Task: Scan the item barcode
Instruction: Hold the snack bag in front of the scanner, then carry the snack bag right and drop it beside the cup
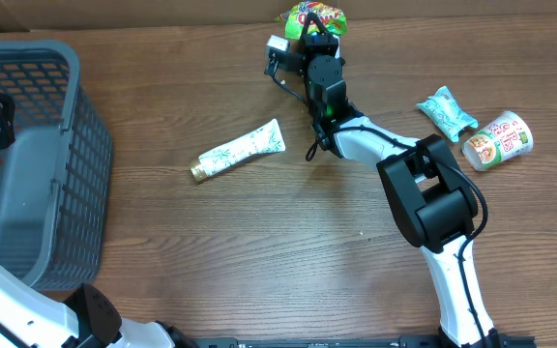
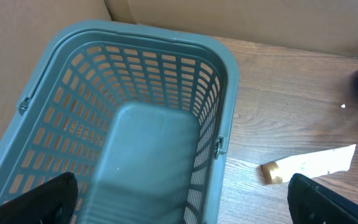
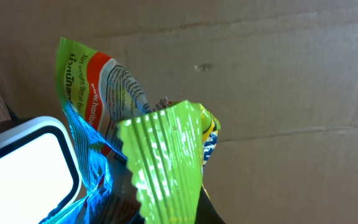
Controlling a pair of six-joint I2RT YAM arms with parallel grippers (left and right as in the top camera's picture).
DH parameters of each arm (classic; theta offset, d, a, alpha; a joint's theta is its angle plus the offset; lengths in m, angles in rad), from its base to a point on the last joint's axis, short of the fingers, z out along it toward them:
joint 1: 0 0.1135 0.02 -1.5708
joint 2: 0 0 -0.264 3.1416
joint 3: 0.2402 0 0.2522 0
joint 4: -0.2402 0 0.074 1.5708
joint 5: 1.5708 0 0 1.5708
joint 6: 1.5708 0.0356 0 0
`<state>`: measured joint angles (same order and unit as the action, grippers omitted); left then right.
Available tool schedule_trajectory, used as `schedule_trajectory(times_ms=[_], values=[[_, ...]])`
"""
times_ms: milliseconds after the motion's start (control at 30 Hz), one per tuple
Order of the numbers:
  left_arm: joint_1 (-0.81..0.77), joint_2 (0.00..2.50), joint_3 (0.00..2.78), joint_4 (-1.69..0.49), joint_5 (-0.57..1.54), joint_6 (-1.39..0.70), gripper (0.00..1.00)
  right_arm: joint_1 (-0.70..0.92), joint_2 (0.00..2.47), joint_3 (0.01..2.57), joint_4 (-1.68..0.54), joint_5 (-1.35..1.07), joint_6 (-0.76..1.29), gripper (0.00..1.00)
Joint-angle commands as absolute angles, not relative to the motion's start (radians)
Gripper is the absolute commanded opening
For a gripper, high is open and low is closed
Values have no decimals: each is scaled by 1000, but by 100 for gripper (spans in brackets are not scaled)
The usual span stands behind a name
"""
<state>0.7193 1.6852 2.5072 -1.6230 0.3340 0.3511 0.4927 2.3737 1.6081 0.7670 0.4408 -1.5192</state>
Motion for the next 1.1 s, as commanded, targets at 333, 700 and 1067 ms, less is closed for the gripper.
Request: schedule_trajectory(times_ms=[333, 700, 1067], values=[[713, 1684, 2508, -1619, 348, 371, 99, 517, 2305, 1651, 755, 452, -1451, 4], [713, 1684, 2508, -1619, 348, 371, 99, 582, 1836, 1651, 27, 489, -663, 4], [713, 1684, 2508, -1619, 348, 371, 100, 121, 1392, 1651, -955, -262, 164, 4]])
